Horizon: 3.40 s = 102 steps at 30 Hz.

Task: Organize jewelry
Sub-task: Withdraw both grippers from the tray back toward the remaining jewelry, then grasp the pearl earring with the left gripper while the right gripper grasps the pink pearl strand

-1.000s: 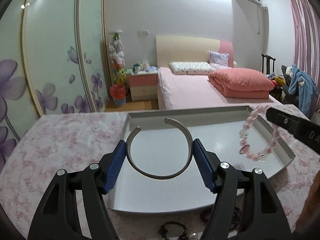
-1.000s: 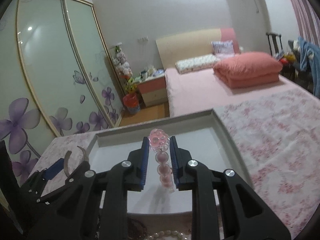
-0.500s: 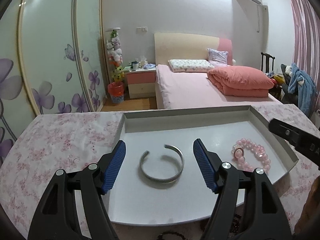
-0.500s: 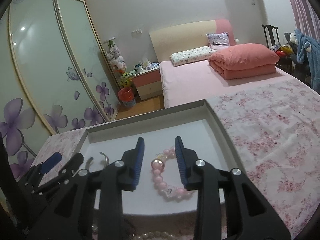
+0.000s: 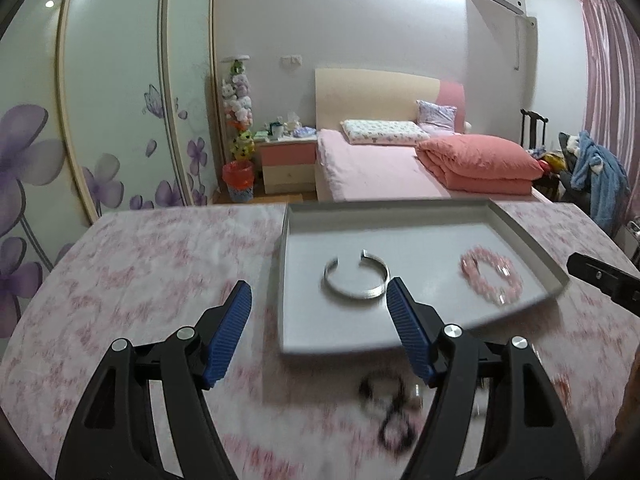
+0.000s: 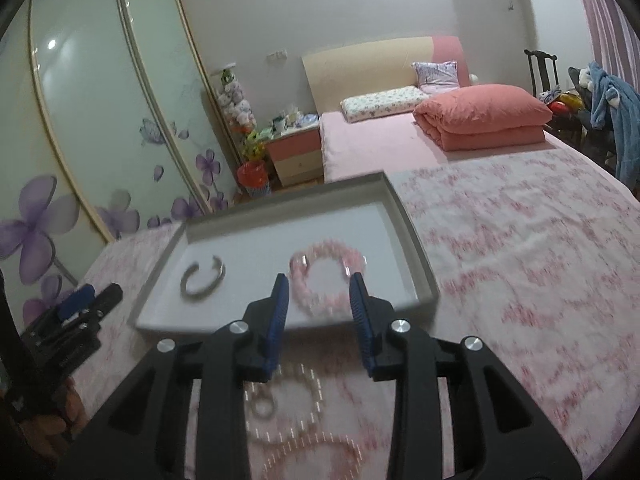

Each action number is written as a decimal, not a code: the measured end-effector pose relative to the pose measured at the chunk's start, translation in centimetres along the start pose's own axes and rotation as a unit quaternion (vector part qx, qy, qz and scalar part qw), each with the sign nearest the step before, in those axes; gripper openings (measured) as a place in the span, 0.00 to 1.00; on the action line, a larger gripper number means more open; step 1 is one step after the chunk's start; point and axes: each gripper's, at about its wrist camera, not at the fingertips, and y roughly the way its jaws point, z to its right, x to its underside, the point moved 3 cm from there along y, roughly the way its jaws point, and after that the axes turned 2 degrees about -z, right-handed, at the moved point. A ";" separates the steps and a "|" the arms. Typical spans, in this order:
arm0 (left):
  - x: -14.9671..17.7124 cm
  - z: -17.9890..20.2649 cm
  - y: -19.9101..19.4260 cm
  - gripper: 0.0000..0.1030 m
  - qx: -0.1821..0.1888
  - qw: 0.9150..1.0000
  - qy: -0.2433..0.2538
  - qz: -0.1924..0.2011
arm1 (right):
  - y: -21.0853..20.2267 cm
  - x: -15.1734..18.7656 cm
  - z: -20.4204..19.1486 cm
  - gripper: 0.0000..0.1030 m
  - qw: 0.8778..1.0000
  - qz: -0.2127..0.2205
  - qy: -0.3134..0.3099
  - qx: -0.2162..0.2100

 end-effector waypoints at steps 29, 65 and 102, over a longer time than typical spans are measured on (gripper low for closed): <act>8.9 3.4 -3.5 0.68 0.056 0.991 0.065 -0.106 | -0.3 8.8 2.3 0.06 0.988 -0.122 -0.048 0.079; 9.8 0.9 -2.8 0.44 0.049 0.988 0.024 -0.142 | -0.3 8.8 2.7 0.07 0.989 -0.118 -0.044 0.073; 8.8 0.1 -2.9 0.14 0.020 0.993 0.003 -0.116 | -4.6 7.5 0.9 0.06 0.999 -0.046 -0.010 -0.006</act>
